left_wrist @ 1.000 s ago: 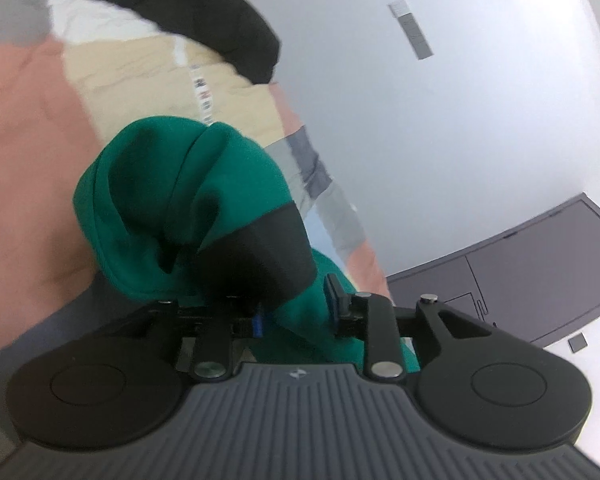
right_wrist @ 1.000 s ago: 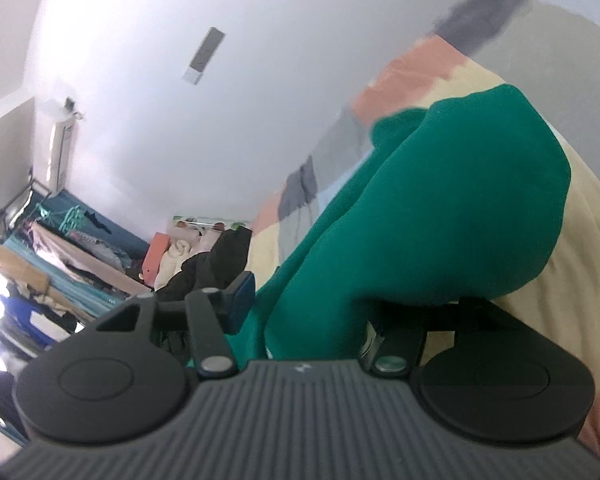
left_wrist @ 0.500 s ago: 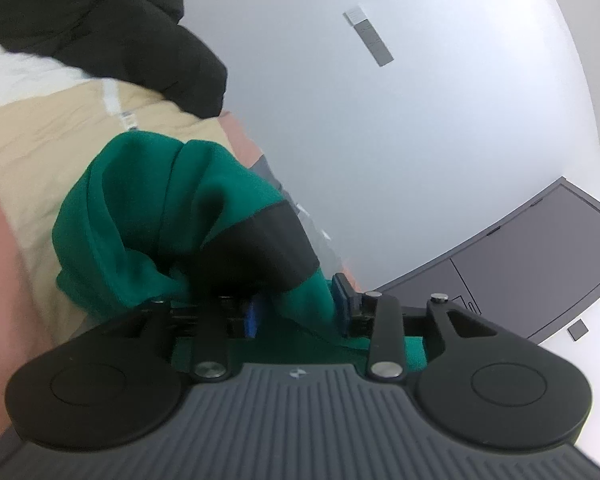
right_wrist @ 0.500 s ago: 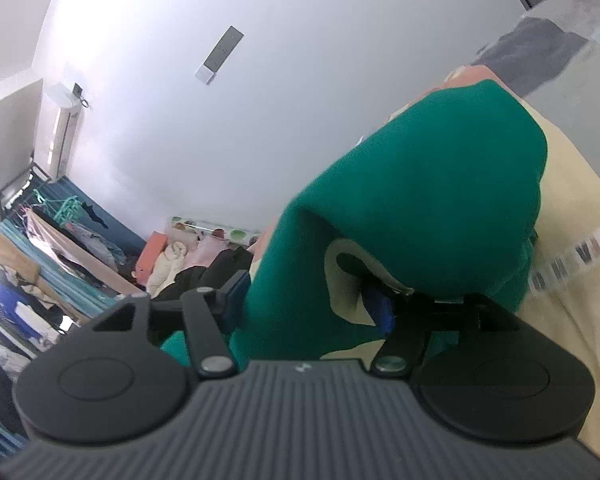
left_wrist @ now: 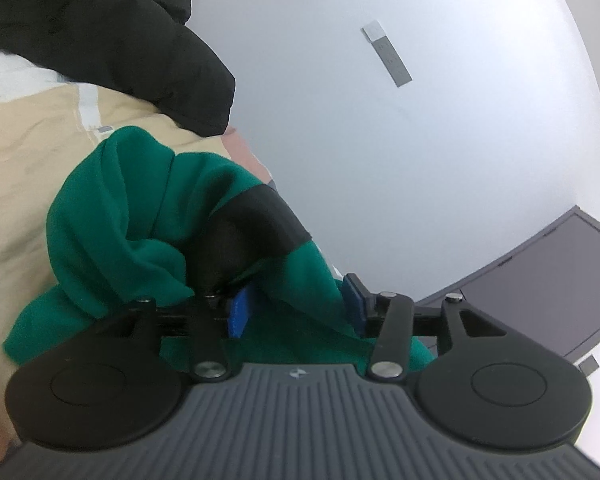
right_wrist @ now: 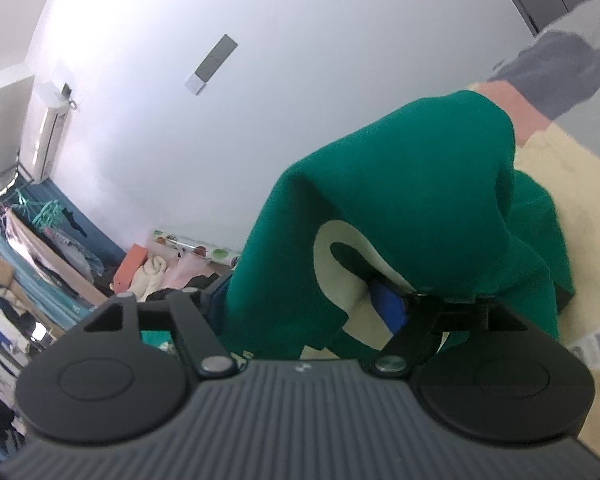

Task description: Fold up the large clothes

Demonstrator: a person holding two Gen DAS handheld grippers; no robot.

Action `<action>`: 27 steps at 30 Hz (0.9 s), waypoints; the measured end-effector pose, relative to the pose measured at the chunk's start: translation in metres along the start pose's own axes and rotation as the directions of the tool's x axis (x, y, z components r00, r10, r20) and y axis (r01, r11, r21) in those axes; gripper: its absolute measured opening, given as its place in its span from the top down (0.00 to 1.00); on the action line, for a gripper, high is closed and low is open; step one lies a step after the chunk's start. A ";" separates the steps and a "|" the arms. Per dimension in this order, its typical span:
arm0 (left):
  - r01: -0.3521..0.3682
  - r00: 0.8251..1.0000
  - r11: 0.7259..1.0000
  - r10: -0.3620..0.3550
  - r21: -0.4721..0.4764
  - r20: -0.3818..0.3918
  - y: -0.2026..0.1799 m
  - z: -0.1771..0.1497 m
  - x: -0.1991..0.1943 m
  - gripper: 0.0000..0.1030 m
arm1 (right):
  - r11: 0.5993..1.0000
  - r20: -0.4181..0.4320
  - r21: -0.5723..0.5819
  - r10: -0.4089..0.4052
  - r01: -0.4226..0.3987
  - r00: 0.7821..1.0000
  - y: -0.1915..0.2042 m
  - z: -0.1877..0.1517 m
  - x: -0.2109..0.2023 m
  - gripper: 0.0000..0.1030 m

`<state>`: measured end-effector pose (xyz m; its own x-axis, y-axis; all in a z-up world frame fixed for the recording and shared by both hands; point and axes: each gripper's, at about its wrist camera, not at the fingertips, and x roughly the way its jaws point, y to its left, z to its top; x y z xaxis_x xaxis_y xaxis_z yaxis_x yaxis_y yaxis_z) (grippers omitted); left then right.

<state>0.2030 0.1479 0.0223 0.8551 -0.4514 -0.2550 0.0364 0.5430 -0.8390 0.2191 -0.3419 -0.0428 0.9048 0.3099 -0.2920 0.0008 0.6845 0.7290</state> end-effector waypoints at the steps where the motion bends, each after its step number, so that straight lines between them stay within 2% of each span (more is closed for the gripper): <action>1: 0.003 1.000 1.000 -0.003 0.003 0.006 0.002 0.001 0.007 0.46 | 1.000 0.002 0.014 0.006 -0.006 1.000 -0.005 0.000 0.005 0.27; 5: 0.004 1.000 0.999 -0.006 0.050 0.021 0.009 0.001 0.022 0.44 | 0.996 0.010 0.069 0.053 -0.054 0.999 -0.024 0.002 0.020 0.26; 10: -0.019 1.000 0.985 0.014 0.172 0.026 -0.005 0.007 0.020 0.34 | 0.993 0.011 0.099 0.062 -0.063 0.998 -0.023 0.010 0.007 0.23; 11: -0.023 0.999 0.977 0.016 0.212 0.036 -0.012 0.007 0.017 0.33 | 0.994 0.023 0.088 0.069 -0.071 0.997 -0.020 0.010 0.001 0.20; 13: -0.040 0.998 0.952 0.024 0.304 0.056 -0.024 0.006 0.010 0.31 | 0.997 0.043 0.041 0.064 -0.066 0.997 -0.014 0.010 -0.008 0.19; 15: -0.090 0.995 0.918 0.064 0.386 0.078 -0.033 0.003 0.006 0.31 | 0.999 0.051 -0.041 0.027 -0.025 0.998 -0.005 0.007 -0.015 0.19; 17: -0.140 0.990 0.894 0.111 0.425 0.092 -0.035 0.000 0.004 0.31 | 0.994 0.048 -0.112 0.000 0.005 0.999 0.001 0.005 -0.017 0.19; 19: -0.158 0.987 0.886 0.142 0.435 0.070 -0.029 0.000 0.004 0.31 | 0.975 0.045 -0.210 -0.063 0.071 0.997 0.010 0.003 -0.014 0.19; 20: -0.173 0.985 0.882 0.162 0.439 0.062 -0.026 -0.001 0.006 0.31 | 0.951 0.052 -0.289 -0.099 0.110 0.994 0.018 0.000 -0.011 0.19; 23: -0.269 0.963 0.844 0.248 0.465 0.106 -0.017 -0.003 0.014 0.31 | 0.855 0.082 -0.475 -0.192 0.207 0.978 0.032 -0.013 0.001 0.22; 24: -0.298 0.954 0.829 0.276 0.472 0.119 -0.014 -0.004 0.017 0.31 | 0.814 0.092 -0.521 -0.246 0.257 0.965 0.033 -0.018 0.008 0.22; 25: -0.317 0.948 0.823 0.296 0.471 0.119 -0.009 -0.004 0.021 0.31 | 0.793 0.102 -0.534 -0.283 0.292 0.954 0.032 -0.021 0.012 0.22; 27: -0.327 0.944 0.831 0.313 0.451 0.107 -0.001 -0.004 0.029 0.31 | 0.800 0.080 -0.518 -0.309 0.304 0.948 0.022 -0.024 0.020 0.23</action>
<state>0.2255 0.1315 0.0142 0.8735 -0.1802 -0.4523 -0.0162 0.9177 -0.3970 0.2265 -0.3046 -0.0475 0.8914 0.0293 -0.4523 0.0558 0.9832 0.1737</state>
